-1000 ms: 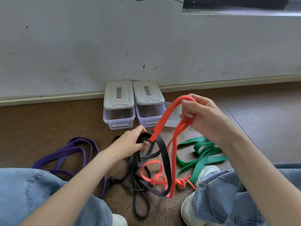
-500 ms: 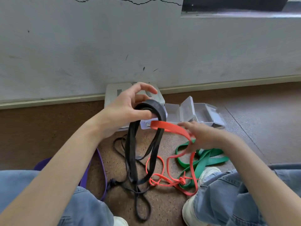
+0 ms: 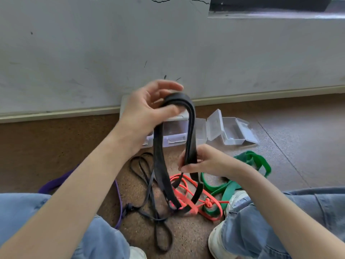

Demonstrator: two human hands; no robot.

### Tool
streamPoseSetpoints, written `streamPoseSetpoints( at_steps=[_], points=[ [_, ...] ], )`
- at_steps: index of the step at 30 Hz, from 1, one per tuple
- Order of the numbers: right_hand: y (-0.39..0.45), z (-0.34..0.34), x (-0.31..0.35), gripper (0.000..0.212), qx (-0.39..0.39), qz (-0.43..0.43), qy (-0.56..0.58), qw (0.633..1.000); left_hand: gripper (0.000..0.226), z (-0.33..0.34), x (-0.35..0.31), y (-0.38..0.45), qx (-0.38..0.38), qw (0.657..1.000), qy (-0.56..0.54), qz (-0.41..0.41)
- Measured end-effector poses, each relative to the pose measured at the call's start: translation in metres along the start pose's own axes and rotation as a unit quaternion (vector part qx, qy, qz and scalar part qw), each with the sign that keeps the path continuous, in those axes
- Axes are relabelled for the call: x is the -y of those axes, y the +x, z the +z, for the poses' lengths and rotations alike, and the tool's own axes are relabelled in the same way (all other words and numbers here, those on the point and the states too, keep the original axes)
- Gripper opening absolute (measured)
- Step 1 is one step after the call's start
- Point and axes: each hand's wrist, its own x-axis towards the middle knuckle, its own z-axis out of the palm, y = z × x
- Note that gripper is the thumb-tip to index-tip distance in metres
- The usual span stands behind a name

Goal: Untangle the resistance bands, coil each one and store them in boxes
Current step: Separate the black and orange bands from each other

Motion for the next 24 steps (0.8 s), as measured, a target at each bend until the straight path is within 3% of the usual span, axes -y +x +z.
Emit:
streamPoseSetpoints(
  at_steps=[2,4,5,7,9,11,12,14,16,18,19,22,24],
  points=[
    [0.003,-0.004,-0.005,0.009,-0.102,0.024,0.058,0.993,0.022,-0.01,0.003,0.005,-0.031,0.999,0.018,-0.003],
    [0.001,-0.025,-0.002,0.017,-0.31,-0.005,0.191,0.932,0.02,-0.019,0.015,0.005,-0.034,0.987,0.148,-0.061],
    [-0.001,-0.038,0.0,0.019,-0.396,-0.035,0.201,0.895,0.019,-0.022,0.024,0.002,-0.014,0.969,0.227,-0.1],
    [-0.005,-0.054,0.005,0.027,-0.46,-0.065,0.071,0.883,0.009,-0.022,0.037,-0.005,0.02,0.936,0.325,-0.132],
    [-0.004,-0.048,0.006,0.031,-0.376,-0.047,-0.049,0.924,0.023,-0.018,0.037,-0.009,0.02,0.954,0.268,-0.129],
    [-0.001,-0.034,0.001,0.03,-0.241,0.009,-0.084,0.967,0.028,-0.02,0.029,-0.005,0.014,0.987,0.103,-0.121],
    [-0.001,-0.03,-0.003,0.029,-0.225,0.02,-0.085,0.97,0.023,-0.022,0.023,-0.002,0.03,0.992,0.023,-0.12],
    [0.0,-0.035,-0.007,0.026,-0.314,-0.003,-0.068,0.947,0.019,-0.026,0.012,0.001,0.078,0.987,-0.071,-0.125],
    [-0.004,-0.049,0.0,0.025,-0.449,-0.047,-0.049,0.891,0.018,-0.026,0.005,0.002,0.11,0.981,-0.09,-0.132],
    [-0.006,-0.053,0.006,0.025,-0.474,-0.083,-0.079,0.873,0.016,-0.026,0.003,0.0,0.116,0.976,-0.113,-0.142],
    [-0.005,-0.049,0.008,0.025,-0.435,-0.088,-0.097,0.891,0.016,-0.026,0.003,0.0,0.105,0.974,-0.133,-0.148],
    [0.0,-0.024,0.008,0.036,-0.205,-0.053,-0.077,0.974,0.017,-0.023,0.008,0.0,0.045,0.956,-0.233,-0.17],
    [-0.001,-0.02,0.009,0.045,-0.153,-0.056,0.007,0.987,0.018,-0.018,0.012,0.0,0.019,0.945,-0.275,-0.176]
  ],
)
